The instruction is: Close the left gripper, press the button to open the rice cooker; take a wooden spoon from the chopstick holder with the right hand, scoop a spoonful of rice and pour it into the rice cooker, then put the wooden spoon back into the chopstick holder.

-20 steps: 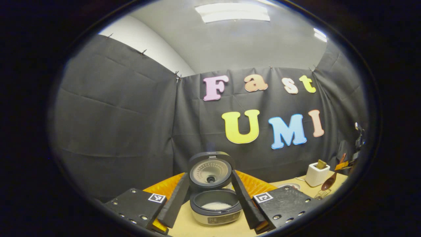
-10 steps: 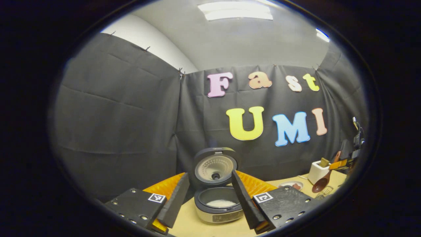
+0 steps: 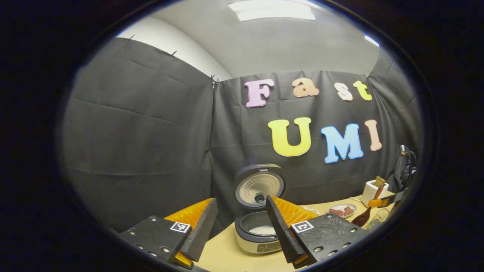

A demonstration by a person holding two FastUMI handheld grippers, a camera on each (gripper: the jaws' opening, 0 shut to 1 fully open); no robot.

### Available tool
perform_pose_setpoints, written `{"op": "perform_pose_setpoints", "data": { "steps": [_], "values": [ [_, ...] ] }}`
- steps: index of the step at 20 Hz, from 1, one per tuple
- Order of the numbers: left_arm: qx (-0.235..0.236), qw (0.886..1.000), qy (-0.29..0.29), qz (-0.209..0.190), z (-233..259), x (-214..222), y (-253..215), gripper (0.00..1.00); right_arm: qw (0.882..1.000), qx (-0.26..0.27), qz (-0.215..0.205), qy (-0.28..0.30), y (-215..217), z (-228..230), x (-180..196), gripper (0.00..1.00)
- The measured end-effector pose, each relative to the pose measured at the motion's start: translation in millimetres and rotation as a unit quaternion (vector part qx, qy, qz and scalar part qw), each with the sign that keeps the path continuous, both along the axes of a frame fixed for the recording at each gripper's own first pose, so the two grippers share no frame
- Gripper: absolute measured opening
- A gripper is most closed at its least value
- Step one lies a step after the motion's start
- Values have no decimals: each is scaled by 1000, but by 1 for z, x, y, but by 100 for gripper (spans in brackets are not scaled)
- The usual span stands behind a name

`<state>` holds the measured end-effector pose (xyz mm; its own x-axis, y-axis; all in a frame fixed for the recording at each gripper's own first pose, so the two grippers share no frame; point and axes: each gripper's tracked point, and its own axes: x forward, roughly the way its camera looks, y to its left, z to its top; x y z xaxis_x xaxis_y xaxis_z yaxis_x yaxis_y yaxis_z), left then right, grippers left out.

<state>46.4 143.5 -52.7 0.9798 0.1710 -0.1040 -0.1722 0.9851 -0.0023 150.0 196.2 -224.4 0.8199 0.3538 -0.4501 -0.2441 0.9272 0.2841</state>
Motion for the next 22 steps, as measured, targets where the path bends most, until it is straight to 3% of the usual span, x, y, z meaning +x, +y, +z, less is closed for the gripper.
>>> {"op": "perform_pose_setpoints", "data": {
  "steps": [1,12,14,17,22],
  "values": [
    [1,1000,1,1,-2,0,3,80,1000,-9,3,-1,5,-6,0,11],
    [2,1000,11,14,-16,3,26,80,993,-117,20,-18,34,-59,-3,11],
    [2,1000,11,15,-16,3,26,80,992,-119,23,-22,41,-58,-5,7],
    [1,1000,11,14,-17,4,27,80,993,-108,38,-12,56,-60,-14,11],
    [-1,1000,8,14,-17,4,23,80,997,-54,45,24,71,-59,-26,11]
  ]
}}
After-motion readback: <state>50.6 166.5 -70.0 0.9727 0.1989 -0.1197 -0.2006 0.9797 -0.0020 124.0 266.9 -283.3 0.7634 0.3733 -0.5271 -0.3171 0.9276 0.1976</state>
